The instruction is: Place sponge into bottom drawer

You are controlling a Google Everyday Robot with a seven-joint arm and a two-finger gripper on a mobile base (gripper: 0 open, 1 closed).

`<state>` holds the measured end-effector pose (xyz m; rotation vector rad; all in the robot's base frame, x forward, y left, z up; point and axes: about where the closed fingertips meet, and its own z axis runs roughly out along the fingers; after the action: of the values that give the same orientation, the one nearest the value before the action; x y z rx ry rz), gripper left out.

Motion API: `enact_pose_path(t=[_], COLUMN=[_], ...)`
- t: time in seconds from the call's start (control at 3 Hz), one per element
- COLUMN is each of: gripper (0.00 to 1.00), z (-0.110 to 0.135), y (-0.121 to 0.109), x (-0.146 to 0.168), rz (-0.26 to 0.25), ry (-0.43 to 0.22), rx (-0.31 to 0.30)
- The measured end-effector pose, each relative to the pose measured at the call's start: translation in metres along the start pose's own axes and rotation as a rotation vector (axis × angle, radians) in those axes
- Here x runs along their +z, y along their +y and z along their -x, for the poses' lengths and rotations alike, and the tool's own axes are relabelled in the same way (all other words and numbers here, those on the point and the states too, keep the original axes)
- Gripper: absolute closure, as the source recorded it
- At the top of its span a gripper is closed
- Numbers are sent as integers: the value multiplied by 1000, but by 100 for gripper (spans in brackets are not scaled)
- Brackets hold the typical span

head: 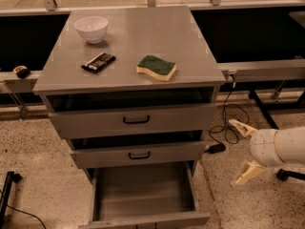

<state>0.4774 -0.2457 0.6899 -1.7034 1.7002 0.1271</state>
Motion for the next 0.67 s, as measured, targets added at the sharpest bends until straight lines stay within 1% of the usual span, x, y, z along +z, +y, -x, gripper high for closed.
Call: enact_pose_path(t=[0.33, 0.67], gripper=[0, 0], z=[0, 19], y=[0, -22], x=[0, 9], rz=[0, 12], ry=[0, -19], rx=[0, -13])
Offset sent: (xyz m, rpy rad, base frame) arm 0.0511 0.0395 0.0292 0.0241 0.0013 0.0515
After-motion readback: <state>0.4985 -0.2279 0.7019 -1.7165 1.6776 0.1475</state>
